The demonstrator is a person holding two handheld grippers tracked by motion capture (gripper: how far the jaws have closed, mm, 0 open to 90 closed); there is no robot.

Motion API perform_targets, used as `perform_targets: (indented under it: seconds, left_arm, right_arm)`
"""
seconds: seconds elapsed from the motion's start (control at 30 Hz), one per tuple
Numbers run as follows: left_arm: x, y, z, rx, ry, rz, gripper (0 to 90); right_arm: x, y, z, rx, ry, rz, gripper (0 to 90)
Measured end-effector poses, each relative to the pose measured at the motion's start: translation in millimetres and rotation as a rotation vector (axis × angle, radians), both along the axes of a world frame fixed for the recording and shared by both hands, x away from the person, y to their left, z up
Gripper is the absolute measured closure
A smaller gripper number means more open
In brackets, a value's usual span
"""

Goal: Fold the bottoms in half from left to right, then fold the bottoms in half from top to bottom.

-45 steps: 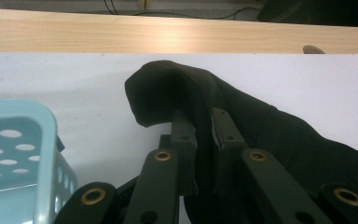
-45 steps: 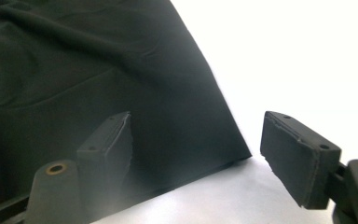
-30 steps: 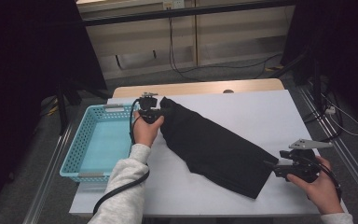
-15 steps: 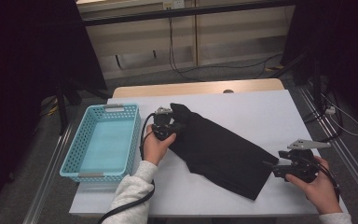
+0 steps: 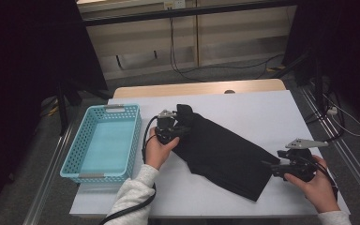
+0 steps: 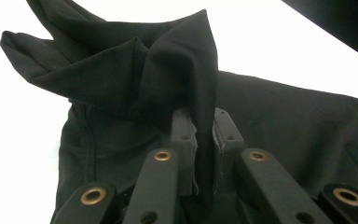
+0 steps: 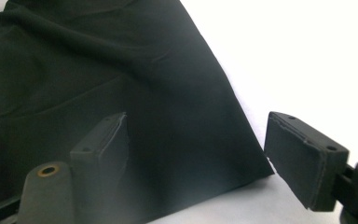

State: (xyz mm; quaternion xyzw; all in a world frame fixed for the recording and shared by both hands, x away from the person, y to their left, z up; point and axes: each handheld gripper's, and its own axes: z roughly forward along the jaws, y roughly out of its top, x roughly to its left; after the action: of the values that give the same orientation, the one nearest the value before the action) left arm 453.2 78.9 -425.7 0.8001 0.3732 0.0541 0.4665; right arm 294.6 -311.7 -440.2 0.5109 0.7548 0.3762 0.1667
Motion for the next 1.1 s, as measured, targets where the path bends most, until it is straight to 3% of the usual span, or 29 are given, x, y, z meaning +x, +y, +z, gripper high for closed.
perform_targets:
  seconds: [0.37,0.63,1.1]
  left_arm:
    - [-5.5,-8.6,-0.8,0.007,0.013,-0.052,81.8]
    - [-10.5,-13.2,-1.0,0.029,0.005,-0.061,81.8]
    - [-16.1,-15.0,4.3,0.014,-0.003,-0.075,81.7]
  right_arm:
    - [1.2,1.2,1.3,-0.007,-0.015,-0.002,21.0]
    - [0.9,2.4,2.9,-0.018,-0.024,0.01,20.9]
    - [1.2,3.1,3.8,-0.018,-0.028,0.013,20.8]
